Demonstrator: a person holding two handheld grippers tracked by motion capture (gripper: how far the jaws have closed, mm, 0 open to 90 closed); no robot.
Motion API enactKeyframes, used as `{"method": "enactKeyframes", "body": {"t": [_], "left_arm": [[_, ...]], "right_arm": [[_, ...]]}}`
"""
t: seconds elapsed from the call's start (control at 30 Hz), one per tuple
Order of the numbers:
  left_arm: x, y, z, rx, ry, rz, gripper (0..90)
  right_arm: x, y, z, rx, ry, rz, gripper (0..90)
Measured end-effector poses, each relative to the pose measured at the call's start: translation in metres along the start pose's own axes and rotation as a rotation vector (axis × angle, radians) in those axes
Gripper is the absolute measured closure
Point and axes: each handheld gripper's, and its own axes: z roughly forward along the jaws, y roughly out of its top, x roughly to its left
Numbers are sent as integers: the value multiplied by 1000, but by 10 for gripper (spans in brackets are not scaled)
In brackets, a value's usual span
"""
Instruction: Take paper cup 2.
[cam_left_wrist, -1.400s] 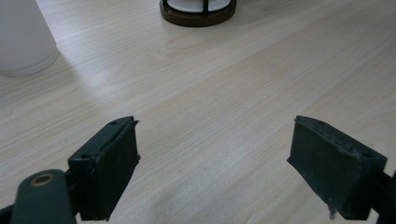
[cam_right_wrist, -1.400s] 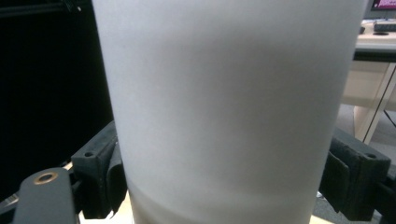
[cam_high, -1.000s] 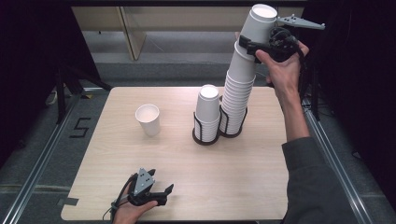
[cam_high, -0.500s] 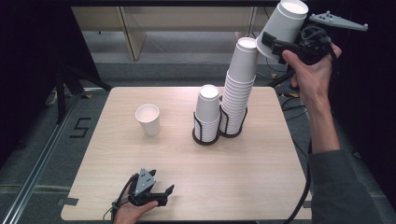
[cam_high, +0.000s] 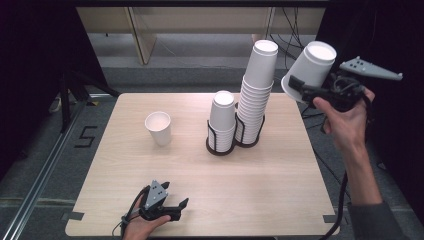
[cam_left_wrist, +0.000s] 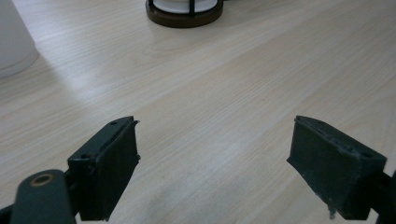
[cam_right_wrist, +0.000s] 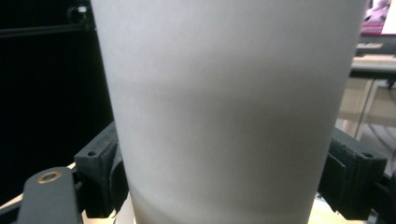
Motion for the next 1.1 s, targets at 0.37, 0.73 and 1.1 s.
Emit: {"method": "enactKeyframes", "body": {"t": [0.37,0.73,1.1], "left_arm": [[-3,10,9,-127,-30,-28,145],[-14,18,19,-198,-74,-6,144],[-18,16,23,-227,-107,46,144]], "right_arm": [[43,-85,13,64,111,1,172],[80,-149,37,116,244,34,172],[106,-189,56,152,313,8,172]]}}
